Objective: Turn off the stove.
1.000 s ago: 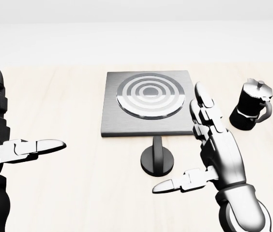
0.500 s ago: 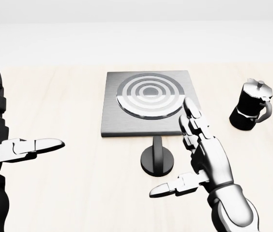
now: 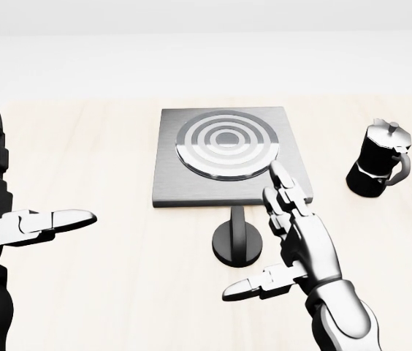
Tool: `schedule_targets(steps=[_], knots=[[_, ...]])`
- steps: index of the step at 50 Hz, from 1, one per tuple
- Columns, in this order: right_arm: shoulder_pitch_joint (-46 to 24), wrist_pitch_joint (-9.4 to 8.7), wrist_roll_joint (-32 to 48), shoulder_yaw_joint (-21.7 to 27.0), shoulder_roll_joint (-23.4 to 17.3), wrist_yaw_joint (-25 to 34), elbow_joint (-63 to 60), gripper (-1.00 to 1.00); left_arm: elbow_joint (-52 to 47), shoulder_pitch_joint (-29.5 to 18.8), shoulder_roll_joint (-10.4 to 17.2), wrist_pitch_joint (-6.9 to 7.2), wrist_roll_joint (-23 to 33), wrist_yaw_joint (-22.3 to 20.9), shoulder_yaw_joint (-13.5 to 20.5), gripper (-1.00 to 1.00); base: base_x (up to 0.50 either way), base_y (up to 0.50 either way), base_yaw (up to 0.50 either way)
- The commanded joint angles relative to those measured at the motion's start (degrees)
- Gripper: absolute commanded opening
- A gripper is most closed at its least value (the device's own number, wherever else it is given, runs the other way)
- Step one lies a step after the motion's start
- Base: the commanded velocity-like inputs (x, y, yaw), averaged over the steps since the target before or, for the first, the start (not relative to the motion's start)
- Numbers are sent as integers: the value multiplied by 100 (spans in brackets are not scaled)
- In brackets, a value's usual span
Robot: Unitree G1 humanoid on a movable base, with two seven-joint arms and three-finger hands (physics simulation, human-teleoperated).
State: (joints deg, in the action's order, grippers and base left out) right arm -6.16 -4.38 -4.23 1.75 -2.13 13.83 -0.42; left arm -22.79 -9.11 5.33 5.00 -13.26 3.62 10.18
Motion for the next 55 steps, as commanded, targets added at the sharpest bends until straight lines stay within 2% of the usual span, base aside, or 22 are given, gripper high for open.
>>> schedule_targets(steps=[1,10,15,19,25,33,36,41,44,50,55], knots=[[-45,111,-36,61,-38,9,235,100,5,16,-2,0,1,-2,3,99,0,0,0],[-70,283,-24,103,-67,11,519,100,18,6,-2,0,0,0,-1,99,0,0,0],[-80,260,-30,143,-100,6,515,100,30,15,-6,0,5,-1,0,99,0,0,0],[-97,340,-20,160,-106,-1,629,100,-5,26,-10,0,5,1,-9,99,0,0,0],[-134,339,11,101,-79,1,665,100,9,12,-6,0,8,4,-4,99,0,0,0],[-222,448,31,98,-89,26,877,100,19,14,-2,0,-2,-4,6,99,0,0,0],[-263,553,33,110,-95,41,1058,100,3,37,-9,0,-8,-9,2,99,0,0,0],[-280,584,33,110,-92,38,1135,100,0,31,-5,0,-10,-10,7,99,0,0,0],[-317,741,42,116,-95,49,1372,100,25,17,-3,0,-8,-7,8,99,0,0,0],[-313,871,37,133,-110,59,1567,100,44,27,-4,0,-6,-12,6,99,0,0,0],[-297,906,32,148,-125,65,1620,100,46,10,3,0,-14,0,15,99,0,0,0]])
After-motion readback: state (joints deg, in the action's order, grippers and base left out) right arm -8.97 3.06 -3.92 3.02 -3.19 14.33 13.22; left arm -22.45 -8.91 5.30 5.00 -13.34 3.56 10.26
